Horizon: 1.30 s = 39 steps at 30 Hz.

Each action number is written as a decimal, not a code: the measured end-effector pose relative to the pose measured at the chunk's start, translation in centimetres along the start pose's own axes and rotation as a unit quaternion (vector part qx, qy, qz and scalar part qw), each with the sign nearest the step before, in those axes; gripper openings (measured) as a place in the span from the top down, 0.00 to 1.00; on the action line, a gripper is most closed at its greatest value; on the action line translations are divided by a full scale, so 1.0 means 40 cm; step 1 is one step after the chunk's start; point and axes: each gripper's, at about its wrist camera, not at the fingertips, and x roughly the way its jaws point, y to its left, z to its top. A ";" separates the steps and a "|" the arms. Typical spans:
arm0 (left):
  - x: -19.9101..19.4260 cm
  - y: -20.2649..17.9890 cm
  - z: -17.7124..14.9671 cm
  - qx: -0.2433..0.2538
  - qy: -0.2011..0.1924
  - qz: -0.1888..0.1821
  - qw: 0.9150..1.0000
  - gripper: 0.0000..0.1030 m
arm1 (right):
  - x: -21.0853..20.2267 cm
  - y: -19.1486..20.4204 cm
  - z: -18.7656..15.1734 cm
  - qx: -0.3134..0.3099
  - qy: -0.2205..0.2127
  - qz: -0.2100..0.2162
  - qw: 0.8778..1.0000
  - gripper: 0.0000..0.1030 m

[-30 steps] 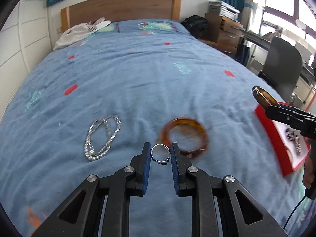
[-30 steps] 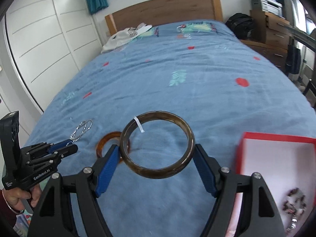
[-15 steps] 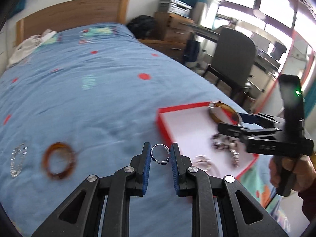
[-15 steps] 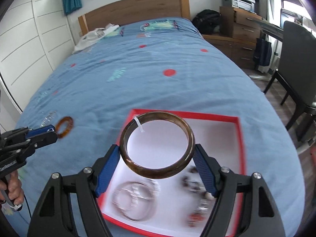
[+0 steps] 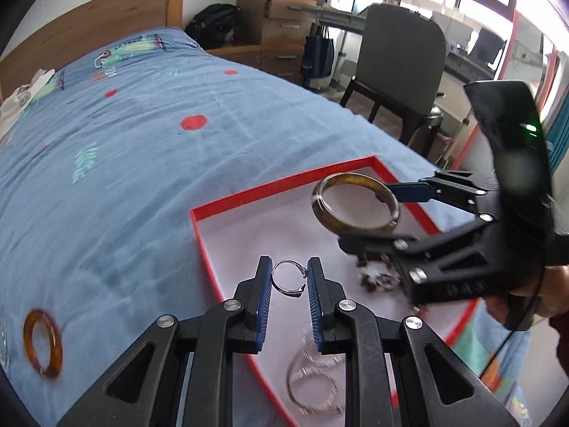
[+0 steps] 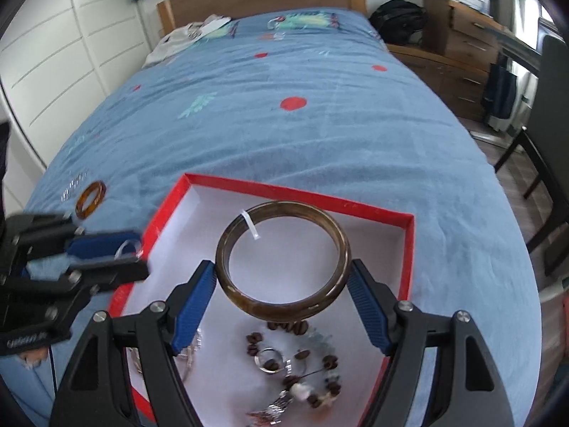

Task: Organize jewelry
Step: 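Carry ring and dark bangle into the red box and open both tools, then withdraw both tools toward the silver necklace and amber bangle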

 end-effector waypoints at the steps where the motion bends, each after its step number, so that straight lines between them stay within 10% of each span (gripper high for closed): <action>1: 0.014 0.000 0.005 0.005 0.005 0.000 1.000 0.81 | 0.010 -0.004 0.001 -0.008 0.006 0.000 1.000 0.28; 27: 0.127 -0.027 -0.029 0.083 0.057 0.017 0.995 0.78 | 0.112 0.013 0.000 -0.146 0.108 -0.016 0.983 0.27; 32: 0.116 -0.028 -0.022 0.081 0.060 0.003 0.995 0.67 | 0.080 0.019 -0.010 -0.153 0.109 -0.022 0.982 0.27; 35: 0.097 -0.041 -0.017 0.087 0.046 0.017 0.995 0.44 | 0.043 0.018 -0.018 -0.155 0.109 -0.035 0.981 0.27; 39: 0.056 -0.044 -0.003 0.072 0.037 0.013 0.997 0.42 | -0.050 0.015 -0.027 -0.138 0.085 -0.042 0.986 0.27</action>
